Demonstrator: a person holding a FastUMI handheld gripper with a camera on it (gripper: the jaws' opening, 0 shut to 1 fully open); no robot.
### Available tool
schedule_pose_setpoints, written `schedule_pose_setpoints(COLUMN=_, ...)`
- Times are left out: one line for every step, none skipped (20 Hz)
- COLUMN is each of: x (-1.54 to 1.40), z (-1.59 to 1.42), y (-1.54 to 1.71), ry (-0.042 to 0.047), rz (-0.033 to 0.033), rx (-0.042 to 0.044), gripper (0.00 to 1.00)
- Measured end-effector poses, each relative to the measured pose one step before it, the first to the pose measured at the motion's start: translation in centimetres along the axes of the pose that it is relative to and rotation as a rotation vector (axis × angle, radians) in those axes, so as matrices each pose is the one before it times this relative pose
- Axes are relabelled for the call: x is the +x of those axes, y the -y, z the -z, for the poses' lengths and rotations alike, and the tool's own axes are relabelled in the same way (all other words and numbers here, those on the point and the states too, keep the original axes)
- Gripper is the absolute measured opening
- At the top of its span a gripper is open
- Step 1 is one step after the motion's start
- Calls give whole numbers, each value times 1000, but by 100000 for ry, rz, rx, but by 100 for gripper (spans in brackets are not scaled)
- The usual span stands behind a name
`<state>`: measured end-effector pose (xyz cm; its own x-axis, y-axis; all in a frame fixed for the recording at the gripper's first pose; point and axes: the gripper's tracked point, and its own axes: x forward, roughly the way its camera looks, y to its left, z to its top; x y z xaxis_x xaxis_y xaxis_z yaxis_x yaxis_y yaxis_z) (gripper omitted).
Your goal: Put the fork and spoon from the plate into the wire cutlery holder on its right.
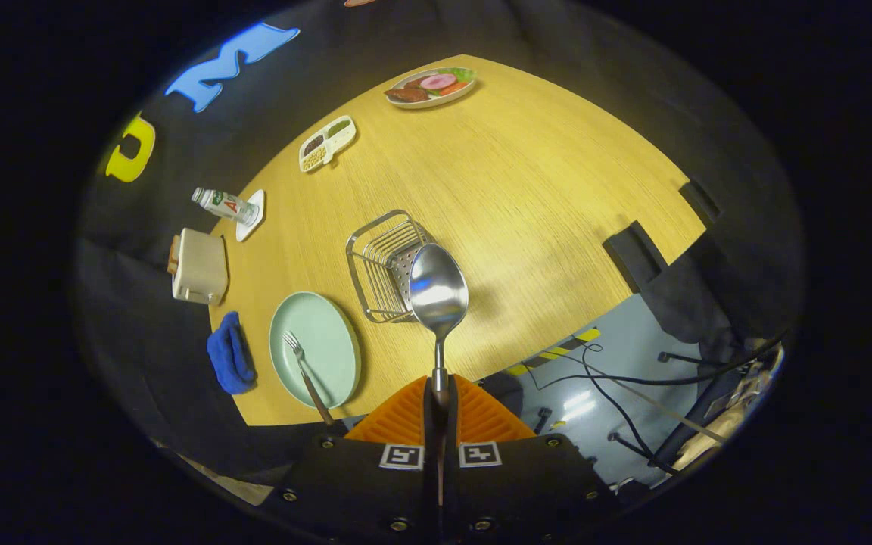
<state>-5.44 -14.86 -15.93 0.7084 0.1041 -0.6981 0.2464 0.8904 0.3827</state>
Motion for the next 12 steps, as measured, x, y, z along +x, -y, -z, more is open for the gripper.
schedule_pose_setpoints(x=322, z=-204, y=-232, ry=-2274, rz=122, rx=-2031, gripper=2)
schedule_pose_setpoints(x=222, z=-34, y=-62, ry=-2306, rz=322, rx=-1533, gripper=2)
schedule_pose_setpoints(x=271, z=-118, y=-229, ry=-2916, rz=440, rx=-1216, gripper=2)
schedule_pose_setpoints(x=385, z=-243, y=-171, ry=-2722, rz=503, rx=-1035, gripper=3)
schedule_pose_setpoints(x=173, z=-213, y=-111, ry=-2358, rz=447, rx=-644, gripper=3)
schedule_pose_setpoints(x=161, z=-338, y=-78, ry=-2263, rz=251, rx=-106, gripper=3)
schedule_pose_setpoints(x=192, z=-238, y=-64, ry=-2512, rz=108, rx=711, gripper=3)
schedule_pose_setpoints(x=84, z=-119, y=-162, ry=-3161, rz=-197, rx=1138, gripper=3)
schedule_pose_setpoints(x=98, z=-65, y=-235, ry=-3163, rz=-790, rx=1033, gripper=3)
schedule_pose_setpoints(x=51, z=-162, y=-288, ry=-2370, rz=-805, rx=735, gripper=3)
schedule_pose_setpoints(x=87, z=-406, y=-83, ry=-328, rz=-52, rx=876, gripper=4)
schedule_pose_setpoints(x=57, z=-438, y=-150, ry=-18, rz=90, rx=216, gripper=4)
